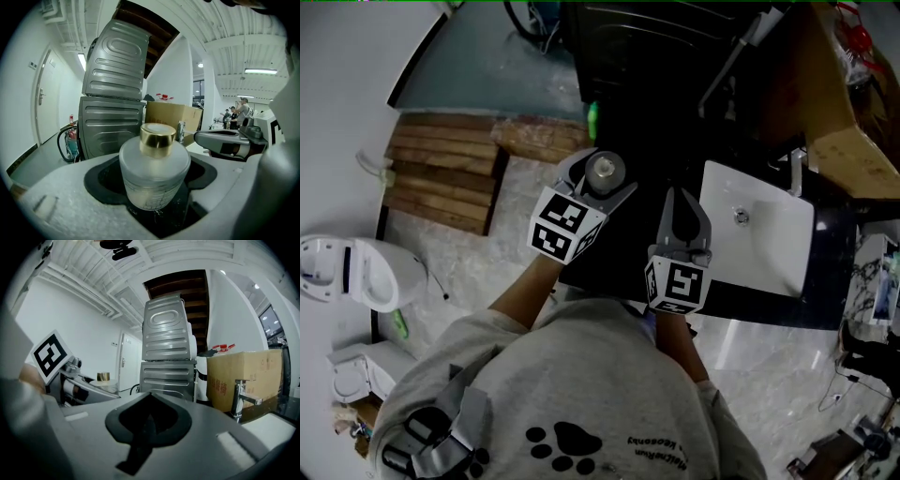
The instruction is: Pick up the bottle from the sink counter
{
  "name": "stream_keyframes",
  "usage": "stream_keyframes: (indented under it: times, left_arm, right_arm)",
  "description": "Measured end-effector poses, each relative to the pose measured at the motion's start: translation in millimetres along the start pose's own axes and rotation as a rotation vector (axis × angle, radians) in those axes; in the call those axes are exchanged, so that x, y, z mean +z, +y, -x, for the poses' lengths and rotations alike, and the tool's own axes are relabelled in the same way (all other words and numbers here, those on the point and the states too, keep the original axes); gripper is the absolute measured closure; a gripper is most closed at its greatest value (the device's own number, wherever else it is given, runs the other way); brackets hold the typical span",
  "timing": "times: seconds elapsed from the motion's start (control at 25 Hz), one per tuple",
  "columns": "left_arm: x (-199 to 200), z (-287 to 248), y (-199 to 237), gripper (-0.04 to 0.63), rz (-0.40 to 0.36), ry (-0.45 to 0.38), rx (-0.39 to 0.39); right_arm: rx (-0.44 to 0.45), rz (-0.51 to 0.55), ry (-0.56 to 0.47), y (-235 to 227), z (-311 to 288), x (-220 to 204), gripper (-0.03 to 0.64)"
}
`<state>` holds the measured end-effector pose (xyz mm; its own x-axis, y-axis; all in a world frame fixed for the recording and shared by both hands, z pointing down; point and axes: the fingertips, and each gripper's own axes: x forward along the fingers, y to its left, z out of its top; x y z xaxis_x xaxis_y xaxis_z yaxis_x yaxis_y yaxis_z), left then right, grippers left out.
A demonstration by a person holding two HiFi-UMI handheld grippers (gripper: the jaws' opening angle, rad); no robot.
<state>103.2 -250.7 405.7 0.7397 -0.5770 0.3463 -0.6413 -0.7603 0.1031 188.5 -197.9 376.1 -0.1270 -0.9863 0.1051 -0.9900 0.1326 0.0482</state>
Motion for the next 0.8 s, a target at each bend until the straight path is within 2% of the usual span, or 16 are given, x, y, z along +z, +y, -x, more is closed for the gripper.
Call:
stream_keyframes:
  times: [0.48,0.8]
  left_arm:
    - [14.3,44.3,-9.6,0.244,-0.015,-0.072,0.001]
    - [28.9,73.7,-10.7,0.244,-0.029,-0.135,0.054]
  right_arm:
    - [0.004,0.022,-0.047,32.0,27.1,26.0,0.615]
    - [0.0,0.044,-0.083,46.3,45.8,44.9,0.617]
